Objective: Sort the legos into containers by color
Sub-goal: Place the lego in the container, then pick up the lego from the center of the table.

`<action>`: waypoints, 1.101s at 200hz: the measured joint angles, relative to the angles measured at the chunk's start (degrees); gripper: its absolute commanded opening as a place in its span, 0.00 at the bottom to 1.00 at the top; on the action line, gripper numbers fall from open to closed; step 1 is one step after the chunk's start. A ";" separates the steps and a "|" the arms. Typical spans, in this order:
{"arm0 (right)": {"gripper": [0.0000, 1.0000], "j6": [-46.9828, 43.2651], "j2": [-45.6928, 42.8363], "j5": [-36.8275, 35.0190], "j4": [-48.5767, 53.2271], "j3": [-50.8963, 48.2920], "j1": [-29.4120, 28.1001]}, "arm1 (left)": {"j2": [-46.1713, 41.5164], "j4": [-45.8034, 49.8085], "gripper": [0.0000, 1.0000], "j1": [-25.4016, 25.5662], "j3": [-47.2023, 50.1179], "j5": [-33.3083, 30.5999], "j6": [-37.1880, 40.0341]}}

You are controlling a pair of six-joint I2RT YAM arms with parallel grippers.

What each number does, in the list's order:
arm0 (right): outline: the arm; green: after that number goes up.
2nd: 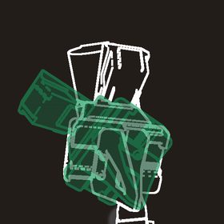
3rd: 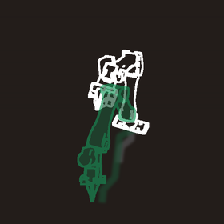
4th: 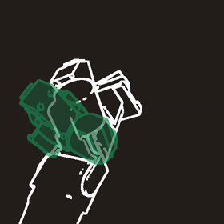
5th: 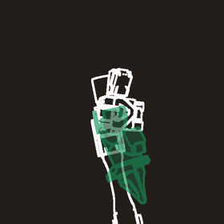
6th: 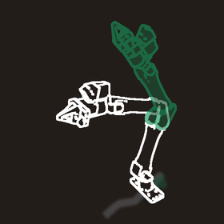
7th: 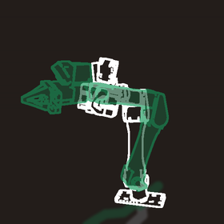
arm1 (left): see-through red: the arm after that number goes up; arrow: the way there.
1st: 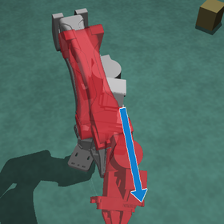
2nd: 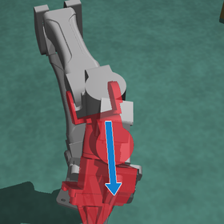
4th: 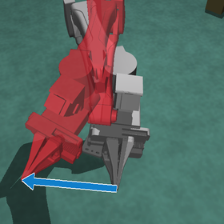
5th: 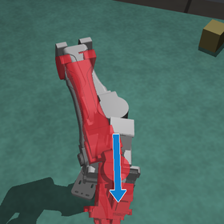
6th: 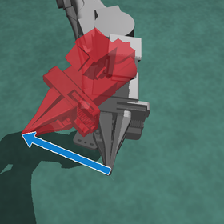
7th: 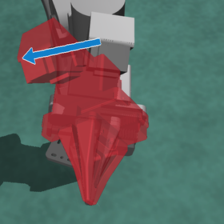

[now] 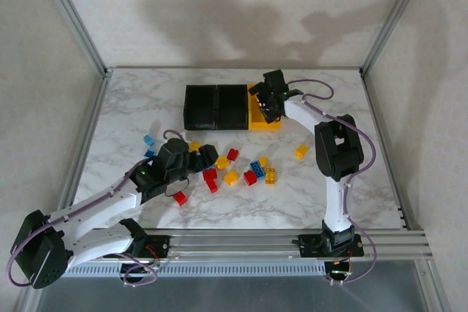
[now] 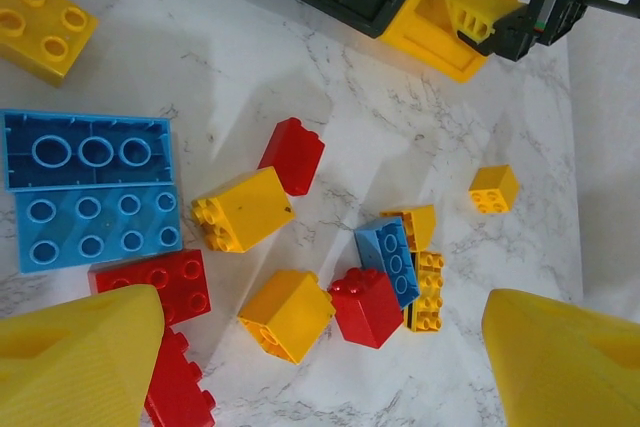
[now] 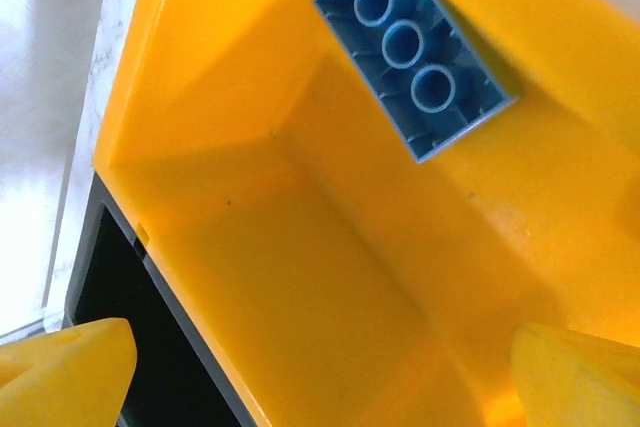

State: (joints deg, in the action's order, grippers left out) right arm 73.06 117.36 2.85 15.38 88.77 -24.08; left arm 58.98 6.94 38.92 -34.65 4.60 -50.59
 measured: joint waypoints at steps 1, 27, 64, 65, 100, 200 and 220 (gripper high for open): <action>0.95 -0.04 -0.09 0.04 -0.04 -0.11 -0.04 | 0.02 0.11 0.83 -0.04 -0.02 0.00 0.00; 0.95 -1.68 -4.39 0.70 -1.20 -3.19 -1.51 | 0.90 2.78 0.82 -0.66 -1.16 -1.33 0.00; 0.93 -7.37 -16.15 1.46 -4.13 -10.38 -3.61 | 3.15 7.48 0.78 -1.20 -4.46 -4.11 0.42; 0.93 -7.48 -16.41 1.51 -4.17 -10.56 -3.65 | 3.26 7.58 0.78 -1.20 -4.63 -4.24 0.42; 0.91 -16.17 -29.62 0.85 -5.62 -20.11 -5.62 | 7.41 11.41 0.72 -1.46 -8.94 -7.13 1.20; 0.90 -34.16 -56.41 2.56 -1.70 -44.19 -7.96 | 24.98 17.57 0.74 -7.23 -18.36 -12.70 4.59; 0.90 -34.62 -57.35 3.39 -1.62 -46.49 -9.05 | 28.24 17.42 0.77 -7.82 -19.06 -13.57 3.58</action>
State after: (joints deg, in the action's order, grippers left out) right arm 38.44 60.01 6.24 13.76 42.28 -33.12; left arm 87.22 24.36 31.09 -53.71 -8.97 -47.00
